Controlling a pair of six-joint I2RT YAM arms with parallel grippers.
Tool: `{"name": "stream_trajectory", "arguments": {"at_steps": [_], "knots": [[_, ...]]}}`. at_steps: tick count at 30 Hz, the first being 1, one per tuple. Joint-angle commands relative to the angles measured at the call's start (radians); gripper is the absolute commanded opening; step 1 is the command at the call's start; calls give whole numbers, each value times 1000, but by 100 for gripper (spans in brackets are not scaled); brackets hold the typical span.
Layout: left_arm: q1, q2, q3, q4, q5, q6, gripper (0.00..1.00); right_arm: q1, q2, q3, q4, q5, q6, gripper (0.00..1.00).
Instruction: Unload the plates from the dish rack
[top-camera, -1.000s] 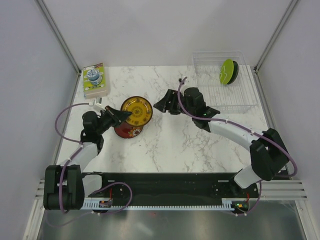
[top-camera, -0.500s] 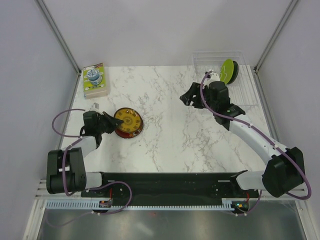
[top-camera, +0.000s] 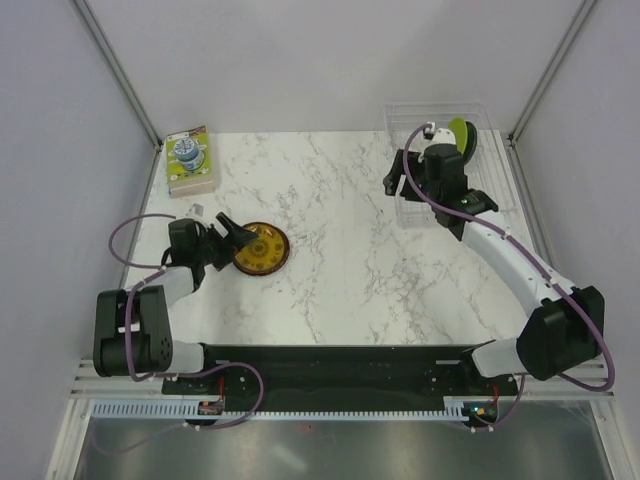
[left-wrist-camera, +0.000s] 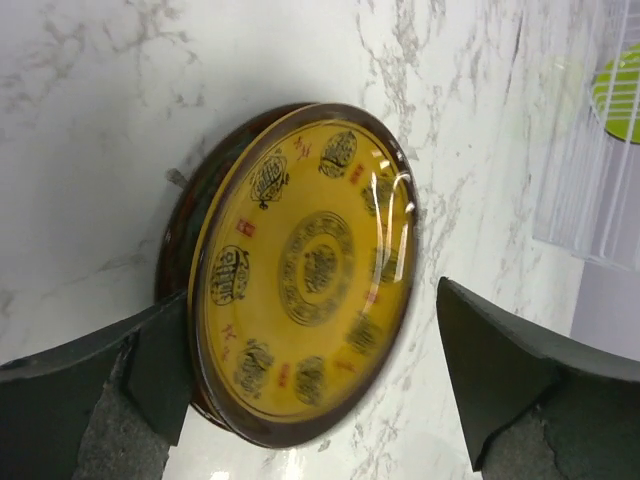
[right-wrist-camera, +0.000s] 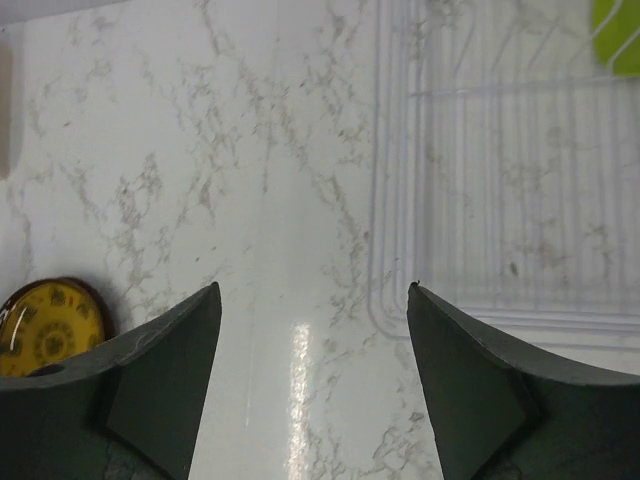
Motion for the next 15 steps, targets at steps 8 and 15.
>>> {"name": "stream_trajectory", "arguments": {"at_steps": [8, 15], "knots": [[6, -220, 80, -306, -187, 82, 100, -134, 262, 349, -88, 481, -241, 87], [3, -345, 152, -322, -123, 82, 100, -275, 581, 614, -65, 390, -272, 83]]}}
